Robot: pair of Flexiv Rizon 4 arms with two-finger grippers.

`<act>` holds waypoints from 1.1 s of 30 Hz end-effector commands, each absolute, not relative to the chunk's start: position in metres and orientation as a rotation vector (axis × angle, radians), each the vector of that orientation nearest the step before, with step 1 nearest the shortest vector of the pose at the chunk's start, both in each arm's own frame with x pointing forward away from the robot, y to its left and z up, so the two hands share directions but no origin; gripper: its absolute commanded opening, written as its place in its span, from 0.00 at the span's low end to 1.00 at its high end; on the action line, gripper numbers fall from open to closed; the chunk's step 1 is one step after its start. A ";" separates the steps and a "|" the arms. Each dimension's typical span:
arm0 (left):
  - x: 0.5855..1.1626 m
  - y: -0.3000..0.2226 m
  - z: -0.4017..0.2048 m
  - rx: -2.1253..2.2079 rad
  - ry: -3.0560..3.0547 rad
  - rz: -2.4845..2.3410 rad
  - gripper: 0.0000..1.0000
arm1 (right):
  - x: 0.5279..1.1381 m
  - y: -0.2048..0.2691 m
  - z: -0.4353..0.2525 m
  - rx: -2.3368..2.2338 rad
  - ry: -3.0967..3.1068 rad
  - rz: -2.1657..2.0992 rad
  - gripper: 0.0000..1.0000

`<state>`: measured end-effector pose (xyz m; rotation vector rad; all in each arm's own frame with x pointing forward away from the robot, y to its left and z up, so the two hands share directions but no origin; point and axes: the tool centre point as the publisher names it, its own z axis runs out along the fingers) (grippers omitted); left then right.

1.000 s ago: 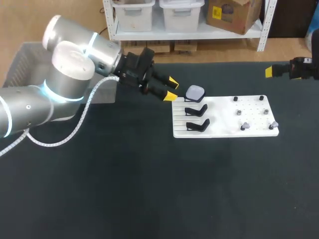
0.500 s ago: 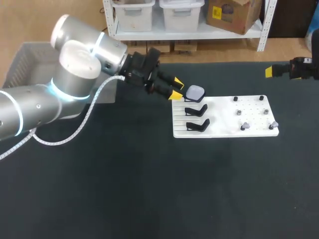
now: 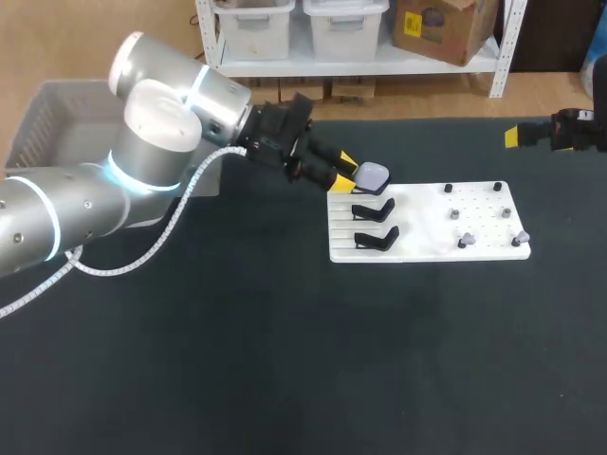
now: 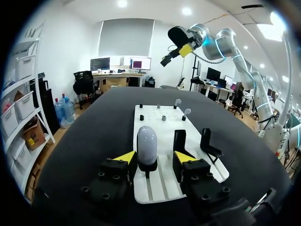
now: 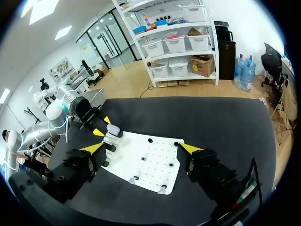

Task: Pick up each earbud case from the left stands, insert the matching earbuds, close the lid, and place the case in the box.

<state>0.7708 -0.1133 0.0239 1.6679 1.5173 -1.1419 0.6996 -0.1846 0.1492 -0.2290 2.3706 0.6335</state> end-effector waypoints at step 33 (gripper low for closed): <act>0.777 -0.130 0.017 1.677 1.515 -1.144 0.43 | 0.699 -0.185 0.150 -0.229 2.371 0.632 1.00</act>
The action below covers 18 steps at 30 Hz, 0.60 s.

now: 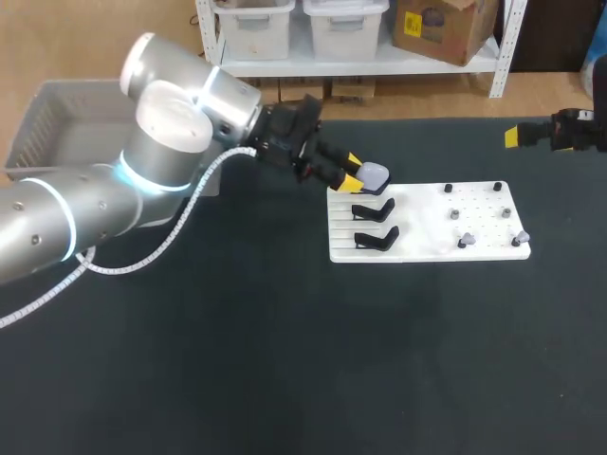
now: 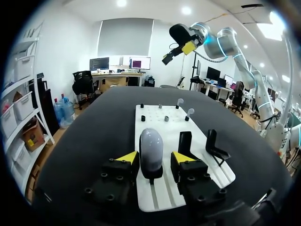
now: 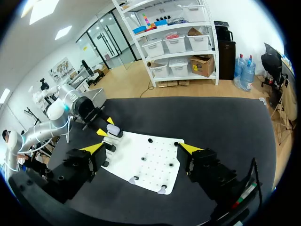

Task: Pick up each earbud case from the left stands, insert the matching earbuds, close the lid, and place the case in the box.

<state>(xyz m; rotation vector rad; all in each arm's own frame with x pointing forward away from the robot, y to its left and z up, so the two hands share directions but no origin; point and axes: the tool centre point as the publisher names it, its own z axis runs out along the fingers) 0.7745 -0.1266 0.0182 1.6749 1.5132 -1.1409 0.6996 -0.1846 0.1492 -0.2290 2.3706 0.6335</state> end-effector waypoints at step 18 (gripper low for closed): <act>0.778 -0.136 0.016 1.688 1.517 -1.137 0.00 | 0.699 -0.185 0.150 -0.229 2.371 0.632 1.00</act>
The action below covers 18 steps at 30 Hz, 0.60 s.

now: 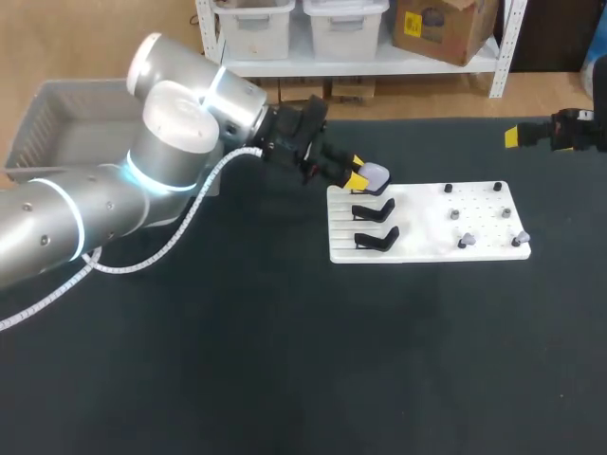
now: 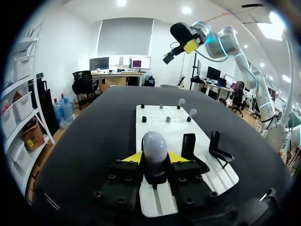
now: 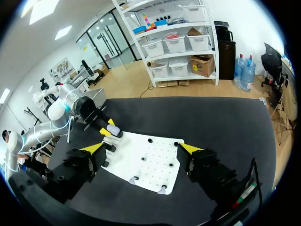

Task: Pick up each earbud case from the left stands, insert the matching earbuds, close the lid, and place the case in the box.

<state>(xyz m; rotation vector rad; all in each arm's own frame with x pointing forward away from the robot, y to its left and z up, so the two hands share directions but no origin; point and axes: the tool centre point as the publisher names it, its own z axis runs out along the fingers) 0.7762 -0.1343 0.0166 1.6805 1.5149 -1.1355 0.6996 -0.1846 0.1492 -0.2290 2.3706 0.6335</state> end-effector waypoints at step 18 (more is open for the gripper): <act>0.768 -0.123 0.070 1.573 1.370 -1.135 0.00 | 0.699 -0.185 0.150 -0.229 2.371 0.632 1.00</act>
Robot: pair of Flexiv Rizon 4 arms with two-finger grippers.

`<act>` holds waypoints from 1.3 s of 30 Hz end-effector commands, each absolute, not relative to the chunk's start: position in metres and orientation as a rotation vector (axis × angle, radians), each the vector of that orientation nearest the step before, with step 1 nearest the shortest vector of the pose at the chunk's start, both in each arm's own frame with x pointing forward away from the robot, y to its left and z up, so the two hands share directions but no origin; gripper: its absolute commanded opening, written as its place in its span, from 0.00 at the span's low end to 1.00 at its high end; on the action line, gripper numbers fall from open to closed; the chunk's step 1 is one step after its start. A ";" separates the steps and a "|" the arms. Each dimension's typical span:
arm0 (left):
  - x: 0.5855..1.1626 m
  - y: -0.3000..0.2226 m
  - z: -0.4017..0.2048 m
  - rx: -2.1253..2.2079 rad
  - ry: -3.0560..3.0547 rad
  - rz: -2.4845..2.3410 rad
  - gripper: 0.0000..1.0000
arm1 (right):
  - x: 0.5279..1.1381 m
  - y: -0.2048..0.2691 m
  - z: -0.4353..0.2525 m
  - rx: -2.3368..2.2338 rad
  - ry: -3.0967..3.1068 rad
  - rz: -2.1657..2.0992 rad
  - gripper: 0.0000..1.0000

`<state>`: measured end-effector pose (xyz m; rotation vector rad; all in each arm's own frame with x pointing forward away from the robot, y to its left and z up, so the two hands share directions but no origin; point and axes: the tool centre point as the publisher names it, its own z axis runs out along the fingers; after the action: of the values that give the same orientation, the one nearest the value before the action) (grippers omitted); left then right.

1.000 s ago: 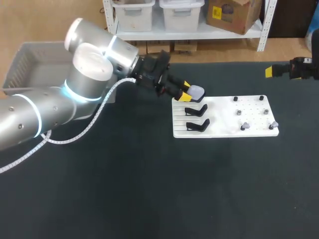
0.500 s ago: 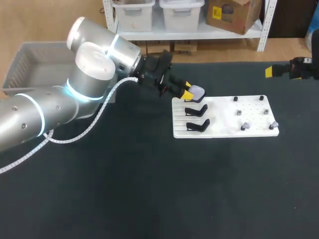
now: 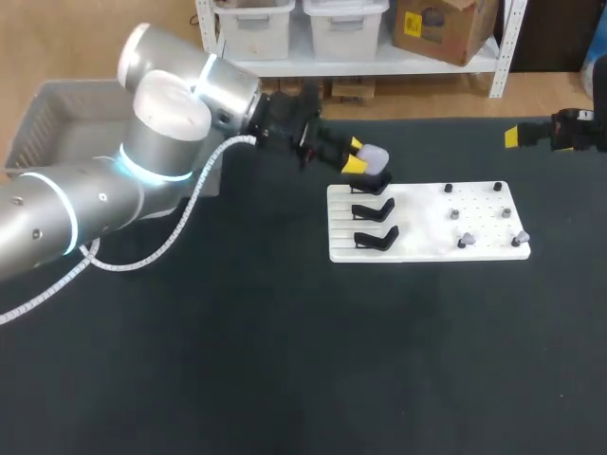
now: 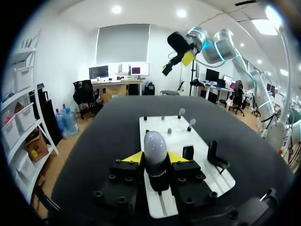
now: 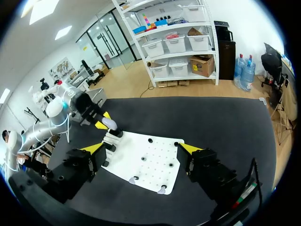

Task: Pick up each earbud case from the left stands, insert the matching earbuds, close the lid, and place the case in the box.

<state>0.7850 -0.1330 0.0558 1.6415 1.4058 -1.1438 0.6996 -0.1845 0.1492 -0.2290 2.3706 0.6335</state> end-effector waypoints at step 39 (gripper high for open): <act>0.671 -0.103 0.149 1.194 1.350 -1.132 0.00 | 0.699 -0.185 0.150 -0.229 2.371 0.632 1.00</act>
<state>0.6762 -0.1042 0.1488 1.4139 1.2102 -1.3781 0.6996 -0.1846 0.1492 -0.2290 2.3706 0.6335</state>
